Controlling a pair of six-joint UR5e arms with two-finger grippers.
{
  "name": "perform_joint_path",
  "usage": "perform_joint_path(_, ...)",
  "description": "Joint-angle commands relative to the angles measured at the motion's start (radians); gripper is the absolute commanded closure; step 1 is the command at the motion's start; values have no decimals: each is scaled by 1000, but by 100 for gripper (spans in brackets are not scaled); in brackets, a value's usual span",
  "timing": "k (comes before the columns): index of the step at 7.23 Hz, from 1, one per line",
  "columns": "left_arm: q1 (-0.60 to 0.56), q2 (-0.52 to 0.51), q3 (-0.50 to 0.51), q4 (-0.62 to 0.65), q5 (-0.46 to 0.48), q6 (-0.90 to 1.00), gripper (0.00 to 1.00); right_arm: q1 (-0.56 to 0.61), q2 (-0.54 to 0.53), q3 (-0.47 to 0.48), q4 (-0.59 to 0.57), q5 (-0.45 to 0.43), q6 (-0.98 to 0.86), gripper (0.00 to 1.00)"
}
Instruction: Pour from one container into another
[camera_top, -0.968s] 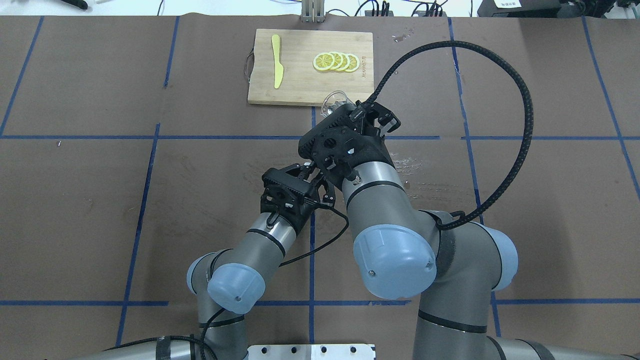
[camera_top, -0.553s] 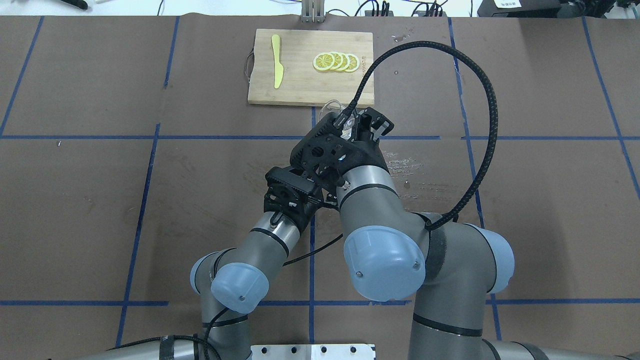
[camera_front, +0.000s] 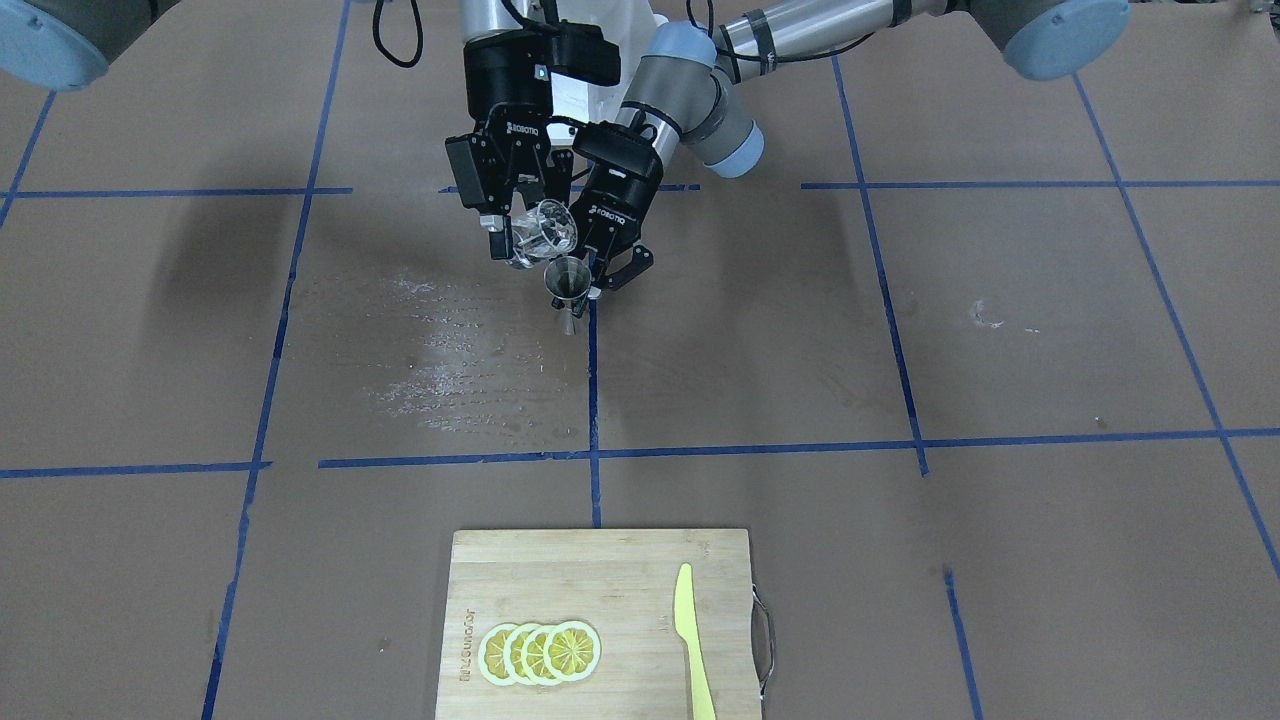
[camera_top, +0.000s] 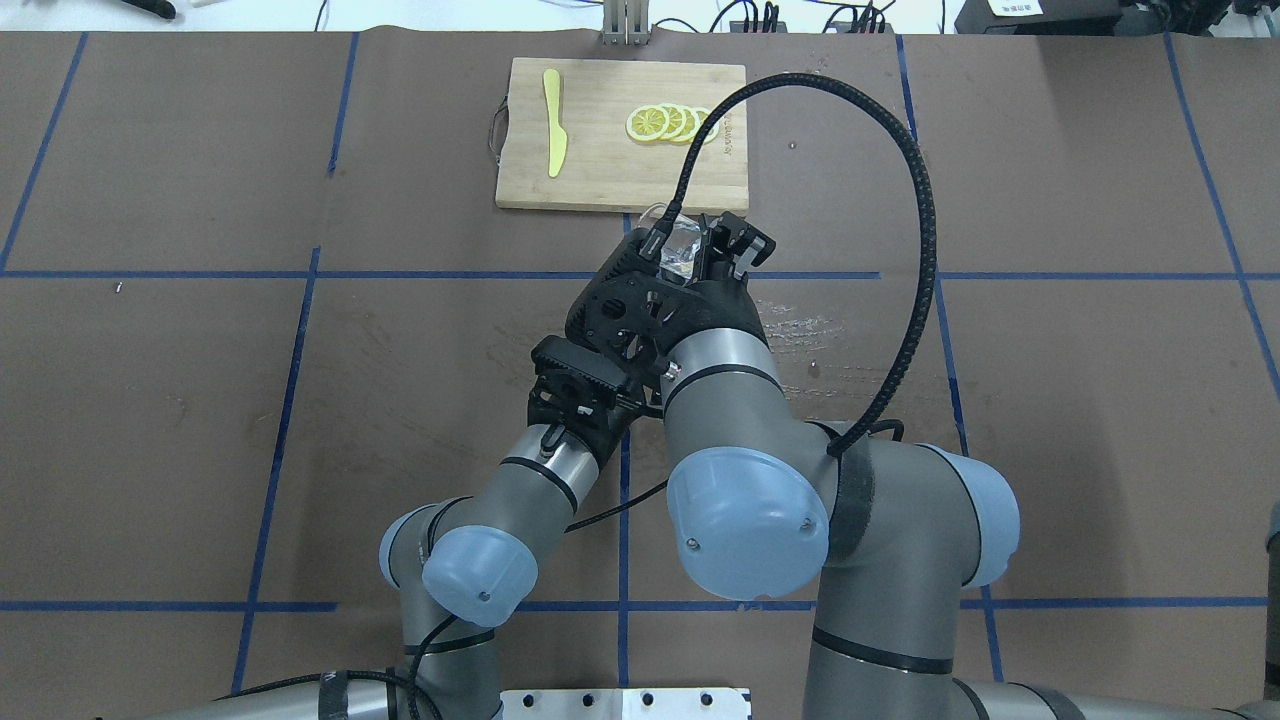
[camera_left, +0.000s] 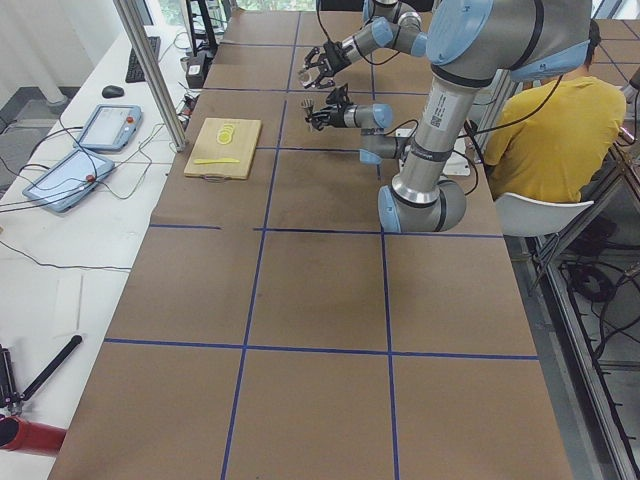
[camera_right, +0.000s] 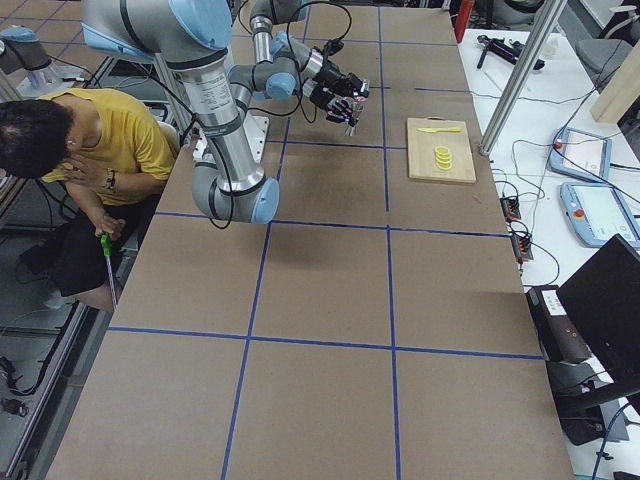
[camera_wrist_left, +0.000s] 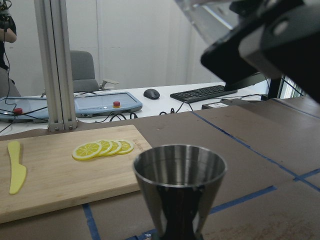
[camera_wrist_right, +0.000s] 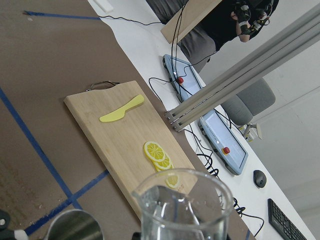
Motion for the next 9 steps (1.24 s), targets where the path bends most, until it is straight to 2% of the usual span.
perform_joint_path(1, 0, 0, 1, 0, 0, 0, 100, -1, 17, -2, -39, -1, -55, 100)
perform_joint_path(9, 0, 0, -3, 0, 2, 0, 100, 5, 18, 0, -102, -10, -279, 100)
